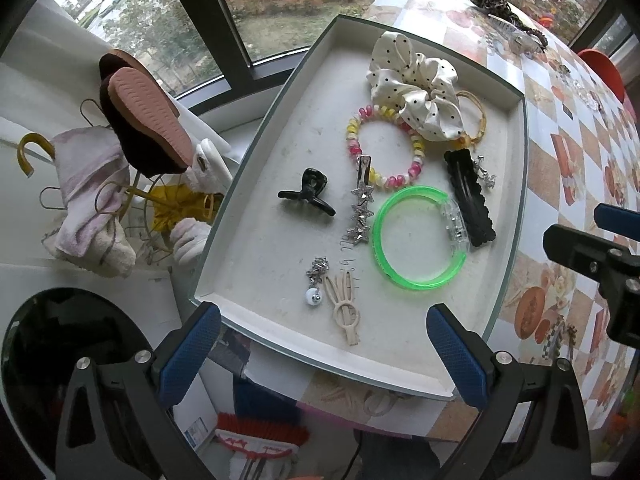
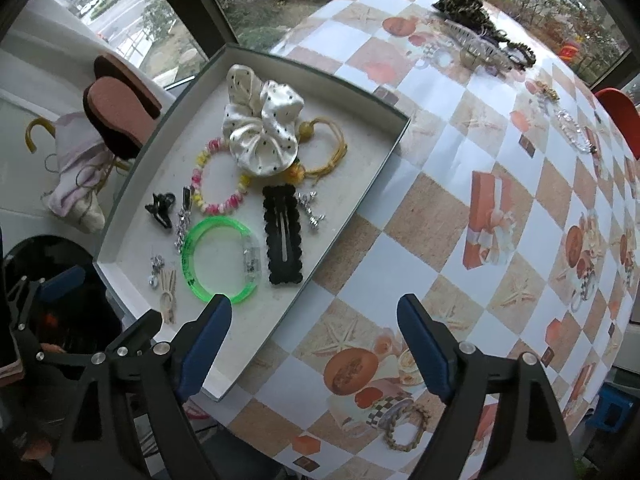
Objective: Organize jewelry
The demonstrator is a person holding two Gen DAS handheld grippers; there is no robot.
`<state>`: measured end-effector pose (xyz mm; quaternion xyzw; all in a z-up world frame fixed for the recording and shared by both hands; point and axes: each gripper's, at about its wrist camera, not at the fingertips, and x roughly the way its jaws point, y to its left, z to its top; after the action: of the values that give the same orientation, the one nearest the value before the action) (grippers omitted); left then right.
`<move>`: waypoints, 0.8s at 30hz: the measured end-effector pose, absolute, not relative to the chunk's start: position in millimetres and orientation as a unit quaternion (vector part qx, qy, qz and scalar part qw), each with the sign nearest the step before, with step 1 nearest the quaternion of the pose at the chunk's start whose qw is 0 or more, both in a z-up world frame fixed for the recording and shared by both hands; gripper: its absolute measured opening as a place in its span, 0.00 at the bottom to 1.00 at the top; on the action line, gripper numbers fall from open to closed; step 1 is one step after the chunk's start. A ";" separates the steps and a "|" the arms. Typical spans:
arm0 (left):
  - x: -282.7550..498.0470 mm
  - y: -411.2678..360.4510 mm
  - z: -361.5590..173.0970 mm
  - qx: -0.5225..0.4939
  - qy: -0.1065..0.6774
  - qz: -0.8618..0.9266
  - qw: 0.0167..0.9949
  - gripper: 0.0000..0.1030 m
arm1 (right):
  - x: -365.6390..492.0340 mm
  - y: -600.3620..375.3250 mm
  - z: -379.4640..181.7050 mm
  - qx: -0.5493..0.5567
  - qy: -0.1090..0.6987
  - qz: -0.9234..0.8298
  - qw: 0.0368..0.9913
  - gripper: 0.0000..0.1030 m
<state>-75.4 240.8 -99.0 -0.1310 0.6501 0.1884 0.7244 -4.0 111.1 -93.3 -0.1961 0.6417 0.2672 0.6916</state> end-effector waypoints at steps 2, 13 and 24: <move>-76.6 241.5 -96.1 -0.137 0.648 0.188 0.726 1.00 | -4.1 111.4 -90.4 -0.199 0.637 0.265 0.696 0.84; -81.1 243.2 -75.8 -0.140 0.624 0.200 0.742 1.00 | -13.7 120.3 -73.5 -0.216 0.611 0.286 0.706 0.84; -82.4 244.7 -73.6 -0.139 0.623 0.206 0.742 1.00 | -12.2 120.3 -72.9 -0.215 0.613 0.282 0.706 0.84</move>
<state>-82.4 244.7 -73.6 -0.1392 0.6229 0.2060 0.7418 -12.2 120.3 -72.9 -0.2150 0.6129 0.2818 0.7062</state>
